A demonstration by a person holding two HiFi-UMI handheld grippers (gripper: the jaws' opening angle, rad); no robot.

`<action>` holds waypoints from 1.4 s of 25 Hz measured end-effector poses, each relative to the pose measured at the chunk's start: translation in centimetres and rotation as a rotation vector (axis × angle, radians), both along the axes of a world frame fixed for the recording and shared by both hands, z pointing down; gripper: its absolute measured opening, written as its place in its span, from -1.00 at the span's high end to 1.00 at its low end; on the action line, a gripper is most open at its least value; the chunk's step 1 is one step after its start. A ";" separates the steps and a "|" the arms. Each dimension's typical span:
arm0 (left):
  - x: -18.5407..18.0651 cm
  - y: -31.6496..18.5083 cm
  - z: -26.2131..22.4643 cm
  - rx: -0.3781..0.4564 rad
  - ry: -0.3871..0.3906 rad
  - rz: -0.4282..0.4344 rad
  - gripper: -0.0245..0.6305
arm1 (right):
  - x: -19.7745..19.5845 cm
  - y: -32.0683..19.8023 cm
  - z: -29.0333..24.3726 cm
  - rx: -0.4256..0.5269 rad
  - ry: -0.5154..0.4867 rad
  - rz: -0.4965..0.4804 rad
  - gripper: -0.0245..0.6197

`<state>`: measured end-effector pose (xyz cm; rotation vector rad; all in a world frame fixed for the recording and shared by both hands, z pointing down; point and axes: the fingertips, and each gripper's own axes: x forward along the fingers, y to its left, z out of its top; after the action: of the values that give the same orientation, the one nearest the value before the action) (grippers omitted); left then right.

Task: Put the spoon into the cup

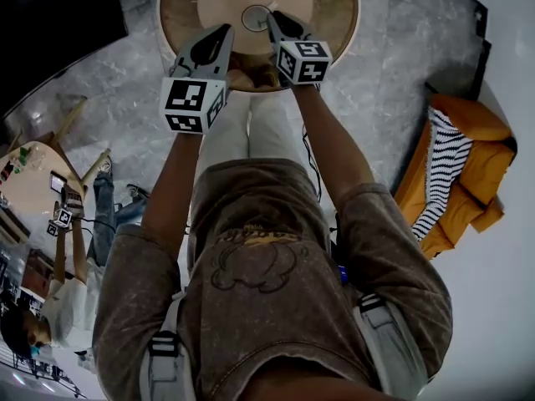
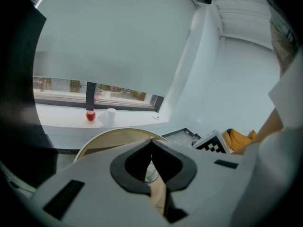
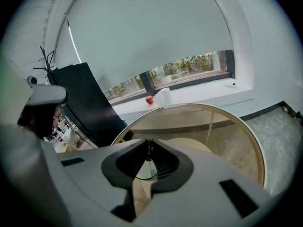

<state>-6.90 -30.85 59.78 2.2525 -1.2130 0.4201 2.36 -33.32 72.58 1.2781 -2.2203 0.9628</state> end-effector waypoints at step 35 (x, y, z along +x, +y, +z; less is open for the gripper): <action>0.1 0.8 2.0 -0.028 -0.017 0.031 0.87 | 1.1 1.3 3.9 -0.090 0.033 0.012 0.39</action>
<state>-6.79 -30.07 61.79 2.2505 -1.1746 0.4662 3.45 -32.06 76.50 1.2597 -2.1223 1.0269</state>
